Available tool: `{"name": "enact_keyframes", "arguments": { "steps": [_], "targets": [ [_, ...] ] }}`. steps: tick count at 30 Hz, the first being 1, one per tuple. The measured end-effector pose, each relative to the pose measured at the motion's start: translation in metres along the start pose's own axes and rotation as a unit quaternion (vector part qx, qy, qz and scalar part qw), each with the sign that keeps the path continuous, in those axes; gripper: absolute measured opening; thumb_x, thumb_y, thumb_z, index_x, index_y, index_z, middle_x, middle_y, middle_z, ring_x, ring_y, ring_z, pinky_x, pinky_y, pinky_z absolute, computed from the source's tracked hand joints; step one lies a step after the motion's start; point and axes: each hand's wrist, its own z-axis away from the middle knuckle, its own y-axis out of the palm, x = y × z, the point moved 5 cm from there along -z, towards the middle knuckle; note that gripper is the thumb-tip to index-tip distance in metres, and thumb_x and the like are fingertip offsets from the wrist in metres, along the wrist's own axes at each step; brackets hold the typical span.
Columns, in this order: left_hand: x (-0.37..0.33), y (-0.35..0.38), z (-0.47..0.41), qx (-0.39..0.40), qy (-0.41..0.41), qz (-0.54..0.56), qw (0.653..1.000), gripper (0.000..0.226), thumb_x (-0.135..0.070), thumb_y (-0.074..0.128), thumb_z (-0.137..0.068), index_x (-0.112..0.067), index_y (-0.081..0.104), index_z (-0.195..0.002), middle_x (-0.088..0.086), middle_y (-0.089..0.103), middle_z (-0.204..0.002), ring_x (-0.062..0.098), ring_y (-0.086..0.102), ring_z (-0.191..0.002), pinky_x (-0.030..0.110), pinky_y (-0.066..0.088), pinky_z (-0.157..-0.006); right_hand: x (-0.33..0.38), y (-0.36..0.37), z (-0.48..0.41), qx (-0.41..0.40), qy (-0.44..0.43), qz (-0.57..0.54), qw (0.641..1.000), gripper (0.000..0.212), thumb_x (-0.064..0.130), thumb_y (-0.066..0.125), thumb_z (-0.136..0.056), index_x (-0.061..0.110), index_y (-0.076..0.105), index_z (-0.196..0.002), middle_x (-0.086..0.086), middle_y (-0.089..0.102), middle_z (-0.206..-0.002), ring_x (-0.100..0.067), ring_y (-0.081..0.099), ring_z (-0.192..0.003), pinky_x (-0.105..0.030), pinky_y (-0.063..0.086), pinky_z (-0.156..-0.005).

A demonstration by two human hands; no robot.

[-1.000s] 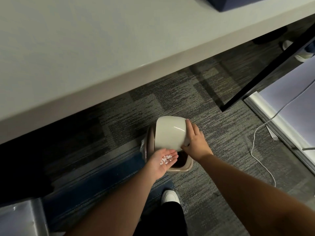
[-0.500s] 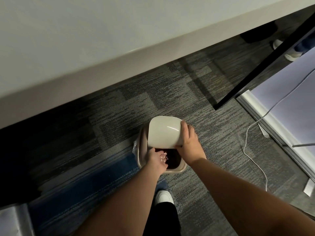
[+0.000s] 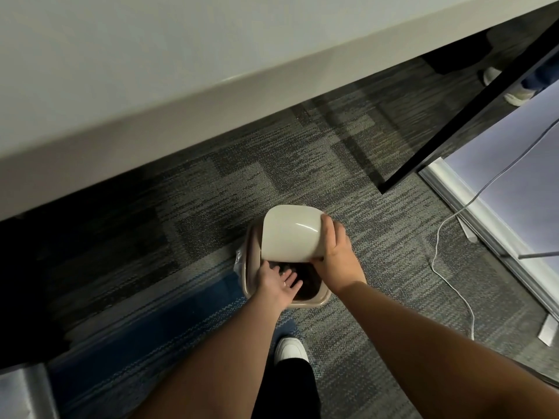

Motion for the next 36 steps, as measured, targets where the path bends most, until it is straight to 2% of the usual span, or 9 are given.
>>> {"name": "enact_keyframes", "arguments": {
  "steps": [6, 10, 16, 21, 25, 28, 31, 33, 36],
  "targets": [
    [0.001, 0.001, -0.005, 0.042, -0.004, -0.026, 0.999, 0.062, -0.047, 0.014, -0.1, -0.012, 0.02, -0.151, 0.008, 0.024, -0.157, 0.023, 0.013, -0.147, 0.05, 0.005, -0.117, 0.001, 0.0, 0.006, 0.006, 0.0, 0.012, 1.0, 0.095, 0.017, 0.066, -0.08, 0.03, 0.001, -0.147, -0.016, 0.019, -0.15, -0.038, 0.028, -0.132, -0.054, 0.035, -0.105],
    [0.001, 0.0, -0.008, 0.046, -0.002, -0.025, 0.999, 0.061, -0.046, 0.012, -0.1, -0.014, 0.02, -0.151, 0.007, 0.023, -0.157, 0.022, 0.012, -0.147, 0.05, 0.003, -0.118, 0.004, 0.001, 0.018, -0.057, -0.005, 0.094, 0.994, 0.091, 0.026, 0.066, -0.077, 0.015, 0.01, -0.148, -0.021, 0.022, -0.151, -0.04, 0.029, -0.134, -0.053, 0.029, -0.11],
    [0.001, 0.001, -0.005, 0.052, 0.004, -0.034, 0.998, 0.062, -0.048, 0.013, -0.099, -0.013, 0.022, -0.15, 0.006, 0.025, -0.157, 0.022, 0.015, -0.147, 0.05, 0.004, -0.117, 0.005, 0.002, 0.025, -0.108, 0.002, 0.075, 0.991, 0.082, 0.021, 0.063, -0.082, 0.017, 0.014, -0.149, -0.018, 0.023, -0.152, -0.036, 0.028, -0.136, -0.054, 0.028, -0.109],
    [-0.003, 0.001, -0.006, 0.046, 0.011, -0.046, 0.998, 0.062, -0.048, 0.016, -0.1, -0.012, 0.026, -0.149, 0.005, 0.028, -0.155, 0.022, 0.018, -0.146, 0.05, 0.007, -0.117, 0.013, -0.004, 0.037, -0.142, -0.055, 0.046, 0.987, 0.042, 0.02, 0.058, -0.08, 0.015, 0.049, -0.12, -0.012, 0.052, -0.115, -0.031, 0.049, -0.103, -0.042, 0.043, -0.085],
    [-0.003, 0.001, -0.007, 0.049, 0.015, -0.051, 0.997, 0.063, -0.049, 0.016, -0.099, -0.012, 0.031, -0.148, 0.006, 0.032, -0.154, 0.025, 0.025, -0.143, 0.046, 0.013, -0.118, 0.02, 0.019, 0.054, -0.031, -0.18, 0.0, 0.983, 0.032, 0.009, 0.049, -0.073, 0.013, 0.063, -0.102, -0.007, 0.059, -0.095, -0.023, 0.053, -0.09, -0.039, 0.053, -0.078],
    [-0.003, 0.001, -0.005, 0.049, 0.015, -0.043, 0.998, 0.064, -0.05, 0.018, -0.1, -0.01, 0.029, -0.148, 0.008, 0.028, -0.155, 0.025, 0.023, -0.144, 0.043, 0.012, -0.12, 0.021, 0.045, 0.061, 0.072, -0.241, 0.079, 0.965, 0.059, 0.017, 0.04, -0.07, 0.013, 0.055, -0.127, -0.007, 0.061, -0.121, -0.029, 0.056, -0.11, -0.044, 0.048, -0.095],
    [-0.004, 0.001, -0.002, 0.05, 0.019, -0.055, 0.997, 0.065, -0.051, 0.017, -0.1, -0.009, 0.025, -0.15, 0.008, 0.023, -0.157, 0.025, 0.016, -0.146, 0.043, 0.007, -0.12, 0.016, 0.063, 0.061, 0.147, -0.245, 0.204, 0.936, 0.077, 0.011, 0.053, -0.075, 0.012, 0.026, -0.147, -0.009, 0.039, -0.149, -0.029, 0.032, -0.139, -0.052, 0.015, -0.117],
    [-0.004, 0.002, 0.0, 0.057, 0.017, -0.064, 0.996, 0.065, -0.051, 0.016, -0.099, -0.011, 0.022, -0.15, 0.007, 0.02, -0.158, 0.024, 0.012, -0.147, 0.042, 0.004, -0.12, 0.013, 0.066, 0.058, 0.184, -0.215, 0.292, 0.913, 0.071, 0.011, 0.041, -0.09, 0.008, 0.004, -0.15, -0.01, 0.013, -0.158, -0.028, 0.005, -0.146, -0.046, -0.008, -0.116],
    [-0.001, 0.002, 0.002, 0.069, 0.001, -0.091, 0.993, 0.065, -0.055, 0.014, -0.098, -0.019, 0.02, -0.151, 0.003, 0.02, -0.158, 0.021, 0.014, -0.147, 0.042, 0.005, -0.119, 0.014, 0.067, 0.049, 0.204, -0.167, 0.36, 0.895, 0.06, 0.015, 0.023, -0.098, 0.004, -0.007, -0.148, -0.013, 0.0, -0.159, -0.029, -0.004, -0.146, -0.044, -0.012, -0.115]
  ]
}}
